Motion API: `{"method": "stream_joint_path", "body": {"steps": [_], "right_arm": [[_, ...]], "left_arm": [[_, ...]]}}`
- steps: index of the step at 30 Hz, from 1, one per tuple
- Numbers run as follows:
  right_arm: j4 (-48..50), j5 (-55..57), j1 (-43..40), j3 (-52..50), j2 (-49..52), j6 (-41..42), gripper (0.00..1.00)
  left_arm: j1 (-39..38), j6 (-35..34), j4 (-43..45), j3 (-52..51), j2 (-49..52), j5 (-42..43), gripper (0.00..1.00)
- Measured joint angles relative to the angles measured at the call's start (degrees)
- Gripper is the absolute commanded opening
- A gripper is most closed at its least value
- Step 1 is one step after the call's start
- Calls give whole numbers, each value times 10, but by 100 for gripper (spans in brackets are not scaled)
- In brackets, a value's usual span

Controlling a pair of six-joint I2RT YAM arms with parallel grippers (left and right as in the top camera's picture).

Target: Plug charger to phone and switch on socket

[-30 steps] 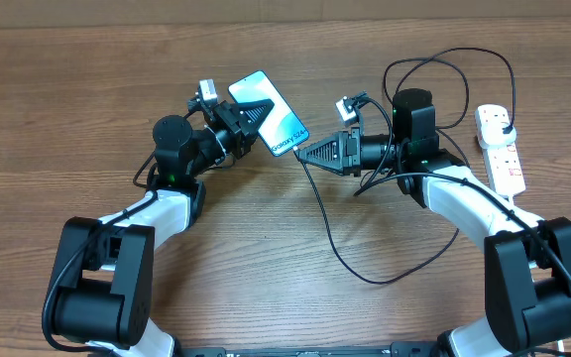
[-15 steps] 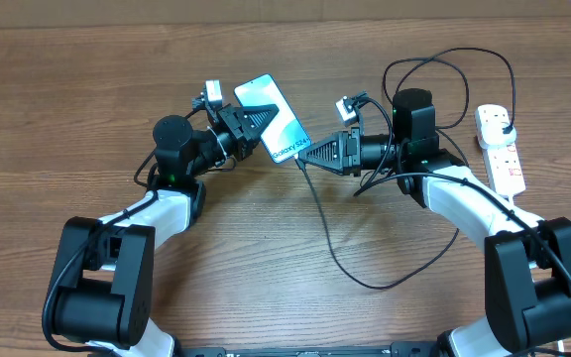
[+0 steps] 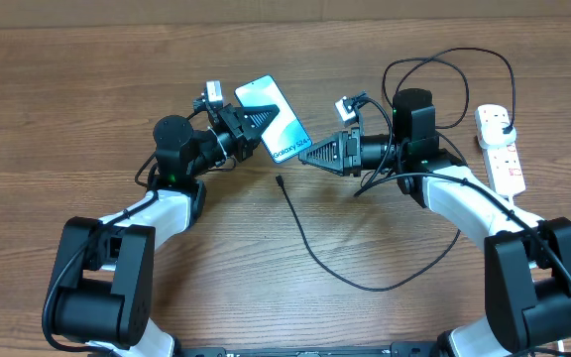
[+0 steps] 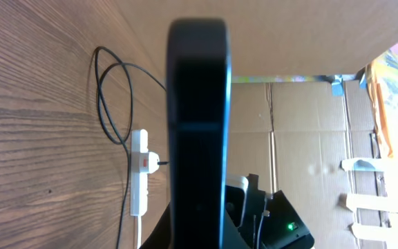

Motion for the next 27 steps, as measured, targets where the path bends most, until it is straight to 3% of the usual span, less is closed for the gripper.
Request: {"method": "stream_joint_path", "body": {"steps": [2, 3, 7, 11, 15, 20, 27], "right_arm": [[-5, -3, 0, 0, 0, -16, 19], [-9, -4, 0, 0, -1, -27, 40], [-14, 1, 8, 0, -14, -64, 81], [-34, 35, 33, 2, -40, -106, 88], [-115, 105, 58, 4, -48, -154, 88], [-221, 290, 123, 5, -48, -219, 83], [-246, 570, 232, 6, -48, -283, 74]], "left_arm": [[0, 10, -1, 0, 0, 2, 4], [0, 17, -3, 0, 0, 4, 4], [14, 35, -23, 0, 0, 11, 4], [45, 40, -25, 0, 0, 17, 4], [79, 41, -26, 0, 0, 27, 4], [115, 52, -27, 0, 0, 41, 4], [124, 65, -31, 0, 0, 51, 4]]}}
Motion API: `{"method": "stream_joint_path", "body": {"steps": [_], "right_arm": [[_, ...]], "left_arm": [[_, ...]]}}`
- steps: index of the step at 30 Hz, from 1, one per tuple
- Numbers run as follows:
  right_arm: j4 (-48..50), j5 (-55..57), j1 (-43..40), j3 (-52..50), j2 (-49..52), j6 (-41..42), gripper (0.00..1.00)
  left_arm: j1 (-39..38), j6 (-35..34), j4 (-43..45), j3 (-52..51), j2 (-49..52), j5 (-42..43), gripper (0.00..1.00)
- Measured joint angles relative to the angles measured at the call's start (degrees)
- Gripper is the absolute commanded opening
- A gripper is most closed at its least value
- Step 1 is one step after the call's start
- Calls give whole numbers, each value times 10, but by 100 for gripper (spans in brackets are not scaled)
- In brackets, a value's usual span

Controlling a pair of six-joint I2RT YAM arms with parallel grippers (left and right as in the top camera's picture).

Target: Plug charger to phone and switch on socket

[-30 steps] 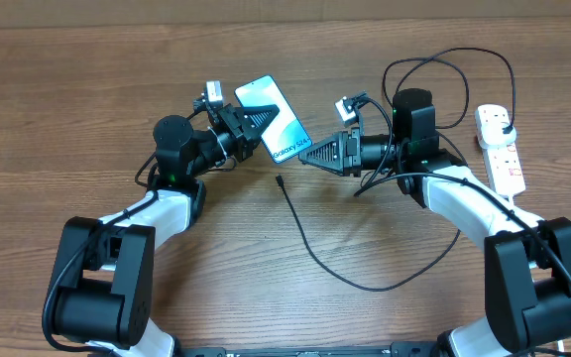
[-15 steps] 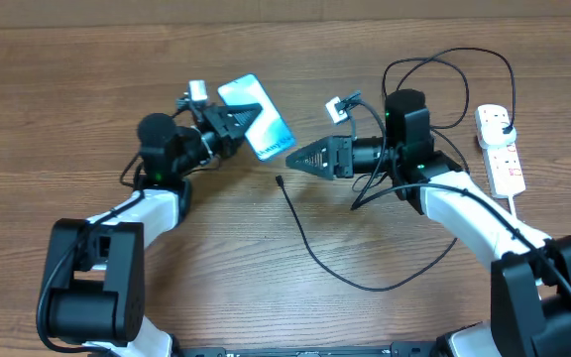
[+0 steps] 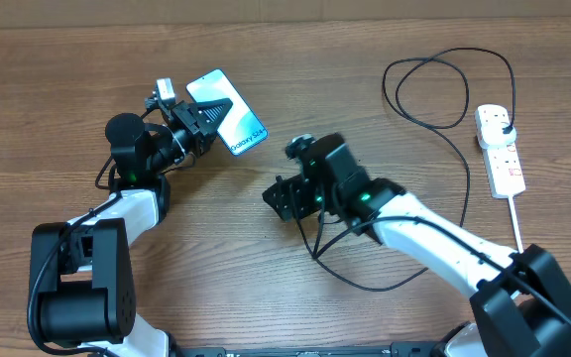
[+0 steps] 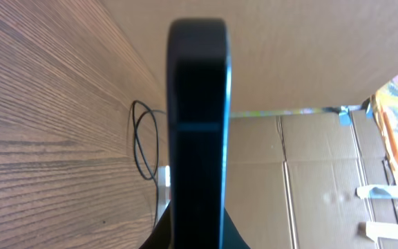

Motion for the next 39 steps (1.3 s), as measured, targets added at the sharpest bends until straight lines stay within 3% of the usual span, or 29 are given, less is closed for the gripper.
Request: {"method": "stream_joint_path", "body": {"steps": [4, 11, 26, 32, 39], "right_arm": [[0, 109, 33, 1, 4, -38, 68], [27, 190, 38, 4, 48, -78, 66], [89, 205, 38, 6, 107, -97, 60], [90, 205, 39, 7, 133, -98, 47], [106, 201, 39, 7, 144, -99, 47]], "left_arm": [[0, 4, 0, 0, 0, 2, 4], [0, 4, 0, 0, 0, 3, 4], [0, 4, 0, 0, 0, 2, 4], [0, 4, 0, 0, 0, 2, 4], [0, 4, -1, 0, 0, 2, 4]]}}
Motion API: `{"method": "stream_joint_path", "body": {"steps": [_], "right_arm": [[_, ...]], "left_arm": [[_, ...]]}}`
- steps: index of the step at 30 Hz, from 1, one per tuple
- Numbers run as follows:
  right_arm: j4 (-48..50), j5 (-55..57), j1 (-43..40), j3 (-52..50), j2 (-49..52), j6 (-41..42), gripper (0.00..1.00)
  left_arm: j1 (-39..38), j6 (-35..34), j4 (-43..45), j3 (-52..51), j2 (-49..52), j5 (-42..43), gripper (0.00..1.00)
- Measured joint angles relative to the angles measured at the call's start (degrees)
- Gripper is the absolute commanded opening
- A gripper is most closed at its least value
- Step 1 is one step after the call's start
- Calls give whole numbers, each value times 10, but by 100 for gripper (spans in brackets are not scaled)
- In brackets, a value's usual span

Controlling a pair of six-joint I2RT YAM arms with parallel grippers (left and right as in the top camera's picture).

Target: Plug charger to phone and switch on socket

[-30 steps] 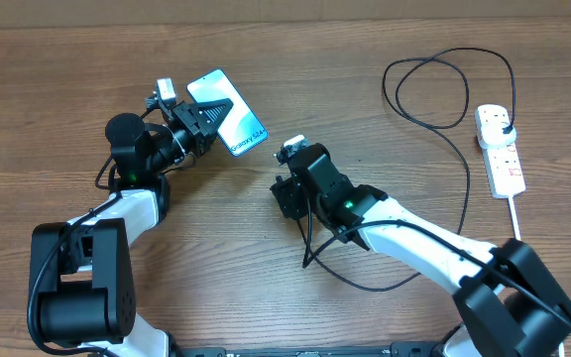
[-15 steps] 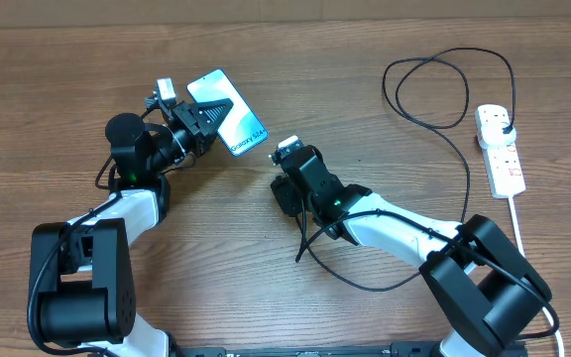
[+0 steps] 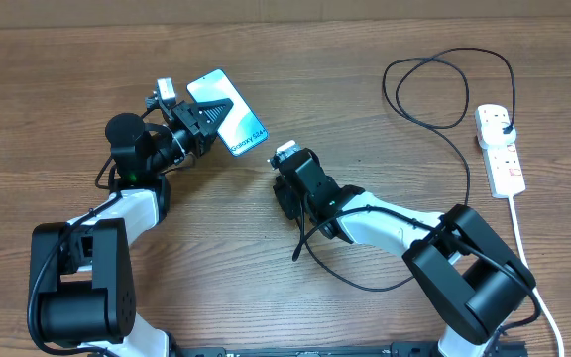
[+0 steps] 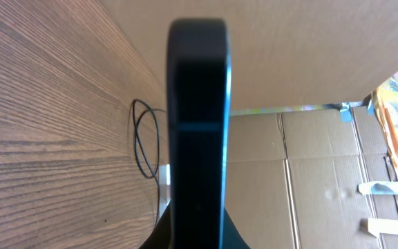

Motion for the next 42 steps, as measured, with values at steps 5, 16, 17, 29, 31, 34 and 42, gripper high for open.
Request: {"method": "stream_joint_path", "body": {"steps": [5, 16, 17, 29, 31, 34, 42], "right_arm": [[5, 0, 1, 0, 17, -1, 47], [14, 31, 31, 26, 41, 0, 25], [14, 33, 32, 28, 42, 2, 20], [-120, 50, 23, 82, 42, 59, 4], [-157, 38, 11, 87, 34, 76, 4], [-188, 3, -10, 87, 16, 95, 4], [-224, -213, -89, 87, -67, 113, 4]], "left_arm": [[0, 2, -13, 0, 0, 0, 4], [0, 2, -14, 0, 0, 0, 4], [0, 2, -14, 0, 0, 0, 4], [0, 2, -14, 0, 0, 0, 4], [3, 4, -21, 0, 0, 0, 4], [7, 10, -45, 0, 0, 0, 4], [7, 15, -57, 0, 0, 7, 4]]}}
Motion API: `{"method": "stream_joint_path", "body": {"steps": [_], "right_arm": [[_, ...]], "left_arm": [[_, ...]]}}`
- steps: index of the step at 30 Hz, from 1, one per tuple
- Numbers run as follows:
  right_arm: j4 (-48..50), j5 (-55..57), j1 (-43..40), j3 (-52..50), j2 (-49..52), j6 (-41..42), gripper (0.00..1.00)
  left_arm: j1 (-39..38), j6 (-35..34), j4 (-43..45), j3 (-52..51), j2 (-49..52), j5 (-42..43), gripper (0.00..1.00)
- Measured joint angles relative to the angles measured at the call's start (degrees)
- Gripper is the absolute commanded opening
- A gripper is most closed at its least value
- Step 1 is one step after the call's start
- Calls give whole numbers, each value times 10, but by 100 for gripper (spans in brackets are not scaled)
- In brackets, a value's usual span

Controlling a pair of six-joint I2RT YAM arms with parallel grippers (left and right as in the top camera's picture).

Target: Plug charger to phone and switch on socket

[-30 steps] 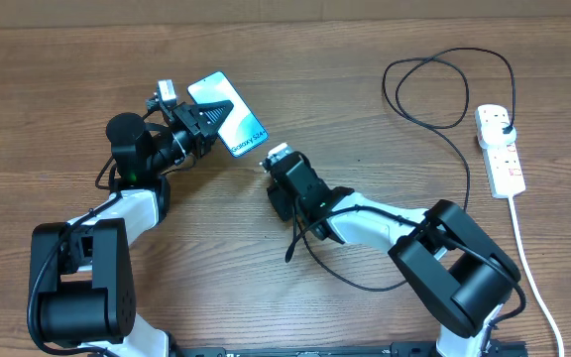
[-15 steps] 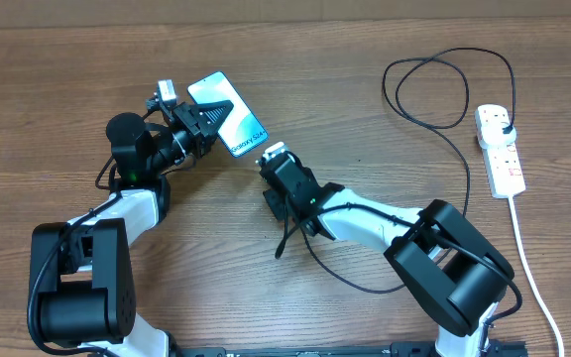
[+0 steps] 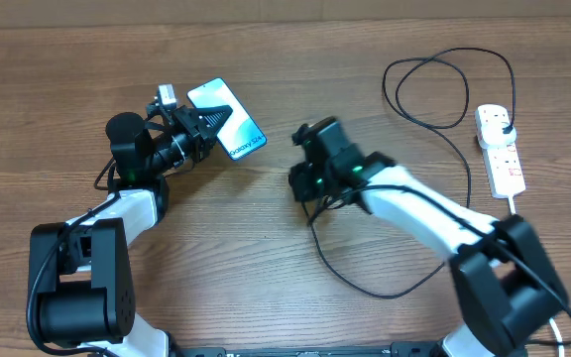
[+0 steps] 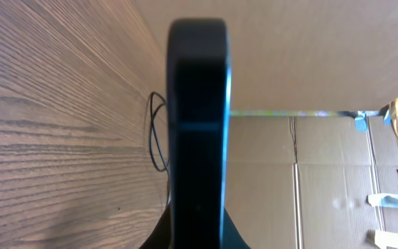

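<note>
The phone, its blue screen facing up, is held off the table at the left by my left gripper, which is shut on its lower end. In the left wrist view the phone shows edge-on as a dark bar. The black charger cable loops across the table to the white power strip at the right edge. My right gripper sits at the table's middle over the cable's free end. That end is hidden beneath it, and the cable comes out from under its fingers.
The cable makes a wide loop at the back right, and that cable loop also shows in the left wrist view. A plug sits in the strip's far socket. Cardboard boxes stand beyond the table.
My right gripper has shifted a little to the right and back, and the cable's free end has gone with it. The left gripper holds the phone in nearly the same place.
At first both grippers met over the phone at the table's middle, with the cable end lying loose in front. Then the left gripper held the phone further left and the right gripper was down at the cable end. It stayed there, and now the end has moved with it.
</note>
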Motion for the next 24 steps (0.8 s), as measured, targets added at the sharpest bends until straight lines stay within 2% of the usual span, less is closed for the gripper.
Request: {"method": "stream_joint_path", "body": {"steps": [7, 15, 22, 24], "right_arm": [[-58, -206, -80, 0, -38, -30, 4], [-115, -437, -101, 0, -49, -117, 4], [-73, -543, -105, -6, -50, -144, 4], [-63, -557, -110, -7, -50, -143, 4]], "left_arm": [[-5, -1, 19, 0, 0, 19, 4], [-59, -17, 35, 0, 0, 35, 5], [-81, -96, 145, -1, 0, 34, 4], [-81, -112, 152, -1, 0, 31, 5]]}}
